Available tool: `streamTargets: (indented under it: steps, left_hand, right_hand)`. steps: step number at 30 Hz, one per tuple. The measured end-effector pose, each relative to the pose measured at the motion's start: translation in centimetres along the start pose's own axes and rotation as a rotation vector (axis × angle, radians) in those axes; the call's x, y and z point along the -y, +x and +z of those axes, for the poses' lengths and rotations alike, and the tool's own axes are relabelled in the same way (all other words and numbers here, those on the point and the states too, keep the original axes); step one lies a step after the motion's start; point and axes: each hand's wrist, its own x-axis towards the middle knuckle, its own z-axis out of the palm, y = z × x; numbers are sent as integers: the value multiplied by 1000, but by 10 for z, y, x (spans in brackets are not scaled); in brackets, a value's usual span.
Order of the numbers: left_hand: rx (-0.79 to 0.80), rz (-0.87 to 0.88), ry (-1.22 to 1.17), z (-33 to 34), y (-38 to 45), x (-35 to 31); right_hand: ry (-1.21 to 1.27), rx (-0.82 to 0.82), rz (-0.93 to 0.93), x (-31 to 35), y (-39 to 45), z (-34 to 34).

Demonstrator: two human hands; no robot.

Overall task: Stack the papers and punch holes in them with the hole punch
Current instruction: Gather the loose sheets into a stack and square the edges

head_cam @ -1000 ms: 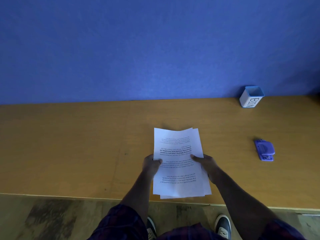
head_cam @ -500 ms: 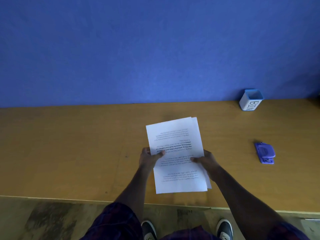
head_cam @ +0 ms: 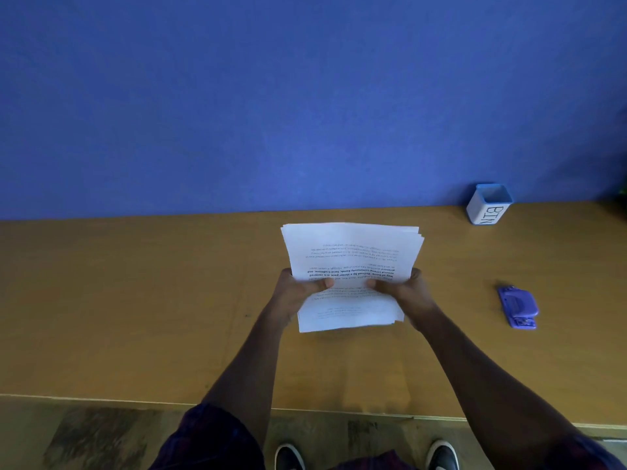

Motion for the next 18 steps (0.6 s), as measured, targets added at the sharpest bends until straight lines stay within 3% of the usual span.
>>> streamTargets:
  steps: [5,11,15,18]
  left_hand:
    - [-5,45,36,-1,-10,1]
    - [-36,-67,104,1,-20,20]
    - [-64,-47,73,0,-19,19]
    - [-29,-39,77,2,-23,24]
  right_hand:
    - [-22,55,-53,-5,-6,-1]
    - [-27,-19,31,-18,-16,-1]
    - [5,-8,-33,-12,-16,1]
    - [-80,-17,28,-16,-19,-1]
